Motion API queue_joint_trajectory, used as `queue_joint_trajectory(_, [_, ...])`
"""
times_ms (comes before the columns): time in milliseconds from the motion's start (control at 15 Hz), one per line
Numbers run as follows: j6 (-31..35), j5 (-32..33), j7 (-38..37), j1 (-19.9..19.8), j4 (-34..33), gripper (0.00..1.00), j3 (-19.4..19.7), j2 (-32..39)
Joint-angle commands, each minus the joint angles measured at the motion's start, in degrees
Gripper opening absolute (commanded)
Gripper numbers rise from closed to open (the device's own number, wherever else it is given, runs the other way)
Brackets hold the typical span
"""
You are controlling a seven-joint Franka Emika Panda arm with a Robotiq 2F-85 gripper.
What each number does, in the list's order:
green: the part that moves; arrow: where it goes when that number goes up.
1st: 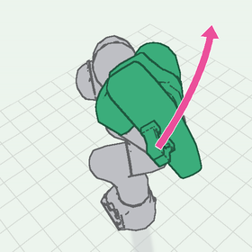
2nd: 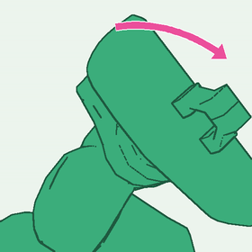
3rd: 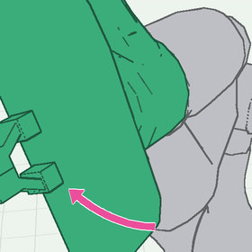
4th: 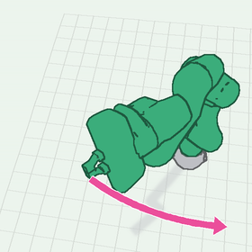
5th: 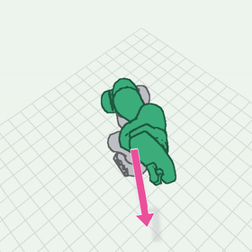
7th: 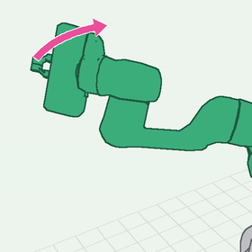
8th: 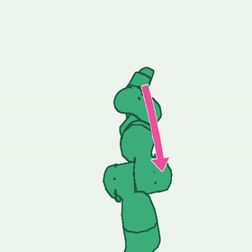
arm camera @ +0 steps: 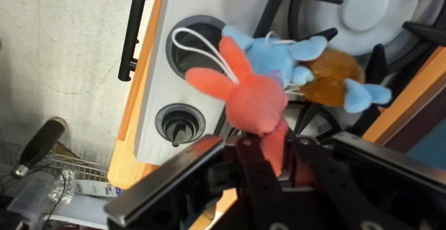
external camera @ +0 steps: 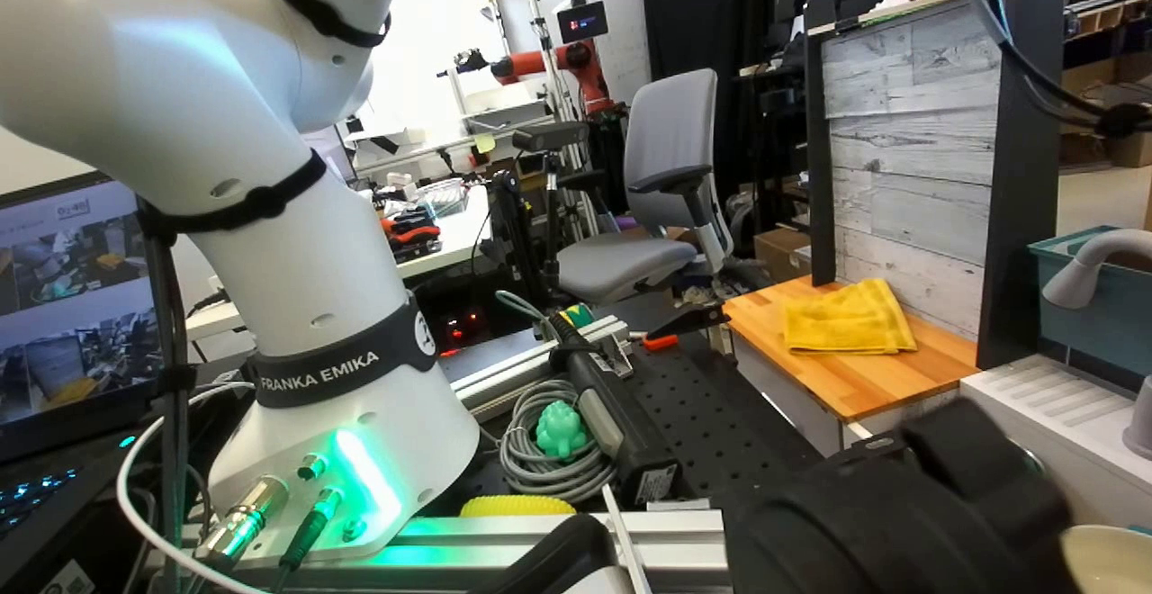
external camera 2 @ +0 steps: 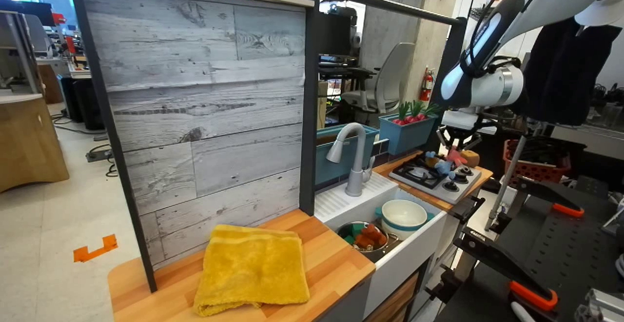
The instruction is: Put the things on the counter inside the pot in the sink, wipe the counter with the towel, and then remove the things from the dish in the sink and put them on the stove
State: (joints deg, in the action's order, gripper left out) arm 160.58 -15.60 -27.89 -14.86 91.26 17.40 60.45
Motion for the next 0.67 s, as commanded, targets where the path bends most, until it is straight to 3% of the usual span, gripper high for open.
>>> queue_joint_trajectory(0, [0.18,-5.06,-6.53,-0.79,-3.45,0.04,-0.70,2.10])
queue_joint_trajectory(600, [2.43,-11.70,-26.05,-2.33,-9.15,0.04,-1.02,5.81])
